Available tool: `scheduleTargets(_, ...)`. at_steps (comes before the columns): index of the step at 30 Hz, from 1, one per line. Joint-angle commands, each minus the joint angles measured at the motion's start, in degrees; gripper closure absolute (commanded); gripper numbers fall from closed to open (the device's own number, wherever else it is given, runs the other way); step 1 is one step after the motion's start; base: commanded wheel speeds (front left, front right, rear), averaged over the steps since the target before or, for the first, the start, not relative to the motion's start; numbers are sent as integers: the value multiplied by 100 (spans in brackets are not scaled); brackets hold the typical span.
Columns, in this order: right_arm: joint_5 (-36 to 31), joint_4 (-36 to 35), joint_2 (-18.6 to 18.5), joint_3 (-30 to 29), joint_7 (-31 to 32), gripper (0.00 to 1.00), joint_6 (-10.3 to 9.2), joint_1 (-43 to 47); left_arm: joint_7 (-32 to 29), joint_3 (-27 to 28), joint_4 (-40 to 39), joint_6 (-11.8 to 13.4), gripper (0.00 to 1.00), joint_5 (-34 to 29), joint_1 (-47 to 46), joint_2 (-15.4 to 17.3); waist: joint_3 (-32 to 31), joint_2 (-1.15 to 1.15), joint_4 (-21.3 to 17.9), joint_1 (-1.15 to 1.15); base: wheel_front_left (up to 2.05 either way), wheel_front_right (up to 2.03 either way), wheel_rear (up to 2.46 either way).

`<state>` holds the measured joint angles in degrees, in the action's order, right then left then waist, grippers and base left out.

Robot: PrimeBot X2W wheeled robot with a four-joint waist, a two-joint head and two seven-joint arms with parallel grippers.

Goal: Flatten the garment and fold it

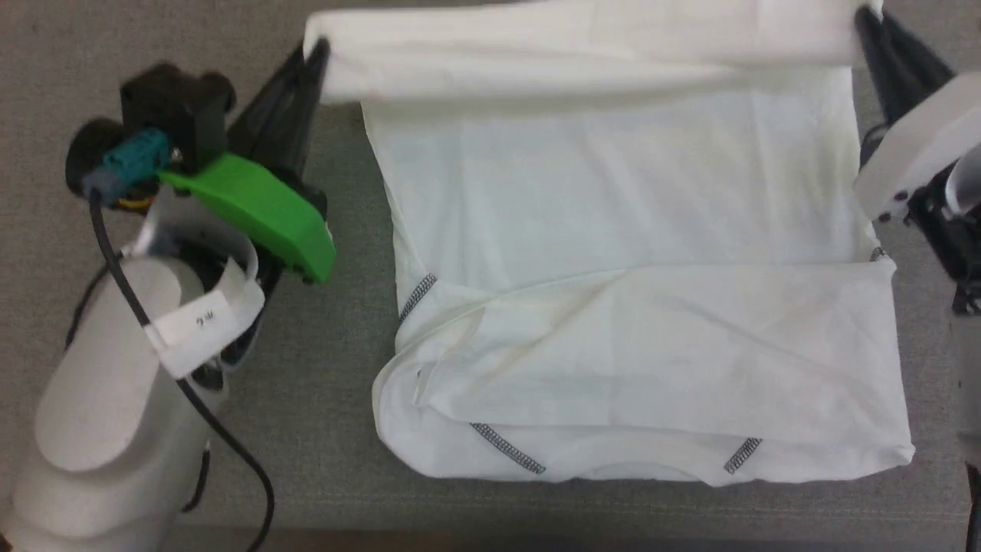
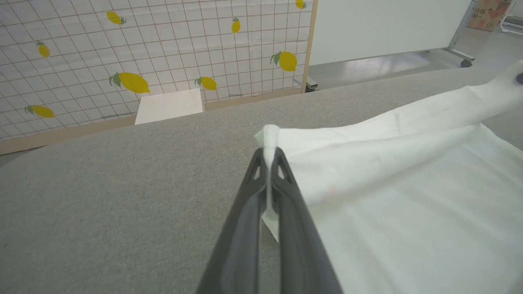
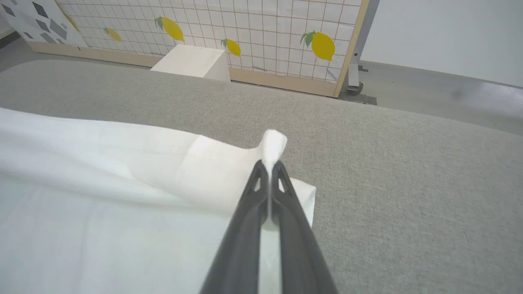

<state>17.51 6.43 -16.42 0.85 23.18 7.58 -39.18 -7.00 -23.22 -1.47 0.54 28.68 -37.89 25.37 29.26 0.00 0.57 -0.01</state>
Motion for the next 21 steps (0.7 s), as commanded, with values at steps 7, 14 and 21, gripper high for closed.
scheduleTargets(7,271,-436,-10,-195,85,100,-9,1424,307,-146,-308,118,100,540,1657,-130,-1111,0,-51,1,0,0,0)
scheduleTargets(14,294,-633,13,-419,203,100,-9,2402,654,-426,57,39,100,780,2586,-370,-1297,0,-2,1,0,0,0)
scheduleTargets(21,234,-744,68,-577,167,100,-9,3084,881,-576,410,-22,100,868,3094,-437,-1473,0,15,1,0,0,0)
